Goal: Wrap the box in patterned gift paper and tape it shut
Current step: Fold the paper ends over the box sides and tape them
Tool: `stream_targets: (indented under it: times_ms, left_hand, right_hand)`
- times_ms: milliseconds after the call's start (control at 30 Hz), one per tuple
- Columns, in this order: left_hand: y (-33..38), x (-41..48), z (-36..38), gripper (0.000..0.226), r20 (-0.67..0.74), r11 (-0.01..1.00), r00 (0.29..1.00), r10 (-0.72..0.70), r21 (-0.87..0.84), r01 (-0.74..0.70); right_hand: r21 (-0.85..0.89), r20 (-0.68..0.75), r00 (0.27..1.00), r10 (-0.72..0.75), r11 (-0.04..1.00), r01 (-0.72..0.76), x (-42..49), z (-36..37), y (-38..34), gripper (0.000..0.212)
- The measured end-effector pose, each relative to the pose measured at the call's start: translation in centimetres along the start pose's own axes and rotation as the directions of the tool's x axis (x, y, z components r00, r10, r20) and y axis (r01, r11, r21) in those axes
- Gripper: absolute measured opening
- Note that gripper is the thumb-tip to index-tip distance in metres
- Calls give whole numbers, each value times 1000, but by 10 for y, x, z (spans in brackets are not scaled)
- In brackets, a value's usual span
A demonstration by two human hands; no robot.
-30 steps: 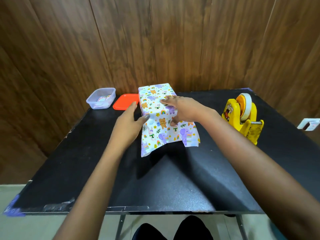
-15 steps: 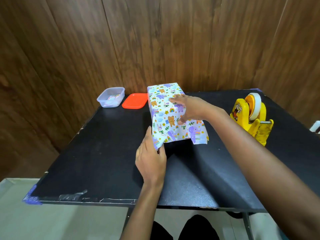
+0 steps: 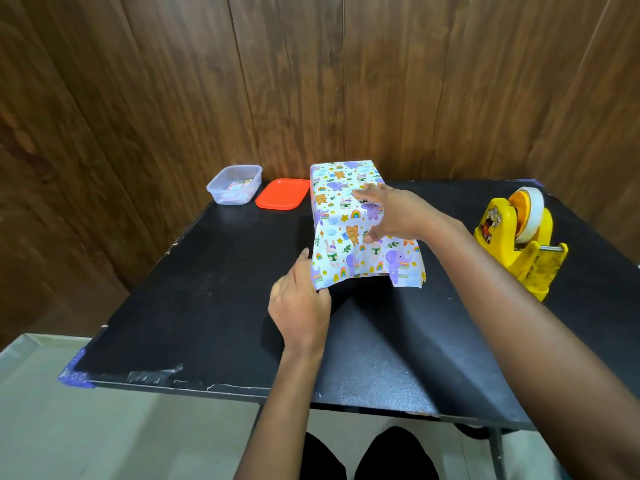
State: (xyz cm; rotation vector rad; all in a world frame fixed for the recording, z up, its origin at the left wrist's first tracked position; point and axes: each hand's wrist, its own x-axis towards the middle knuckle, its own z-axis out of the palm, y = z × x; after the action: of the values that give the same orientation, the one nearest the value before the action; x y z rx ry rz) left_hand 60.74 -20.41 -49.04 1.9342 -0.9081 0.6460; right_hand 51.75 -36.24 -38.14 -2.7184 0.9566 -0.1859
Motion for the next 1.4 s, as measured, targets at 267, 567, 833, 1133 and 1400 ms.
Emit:
stream_targets:
  times_ms: [267,567,833,1133,1400]
  left_hand:
    - [-4,0,2,18,27,982,988,-149,-110,151]
    - [-33,-4,-10,38,558,891,790,-255,-181,416]
    - [-11,15,2,34,544,974,813,-207,34,224]
    - [-15,17,-2,19,504,982,861,-72,-116,149]
    - [-45,9,-55,55,643,984,766,-31,-117,138]
  right_hand:
    - [-17,-8,1000,3,1000,-3,1,2,-1,94]
    - [34,-33,999,-25,999,26,-2,-1,-1,92]
    - [51,-60,998,8,999,-5,-3,5,-1,91]
    - [40,-73,997,22,999,-19,-1,7,0,89]
    - [-51,-47,999,15,999,-17,-6,7,-3,85]
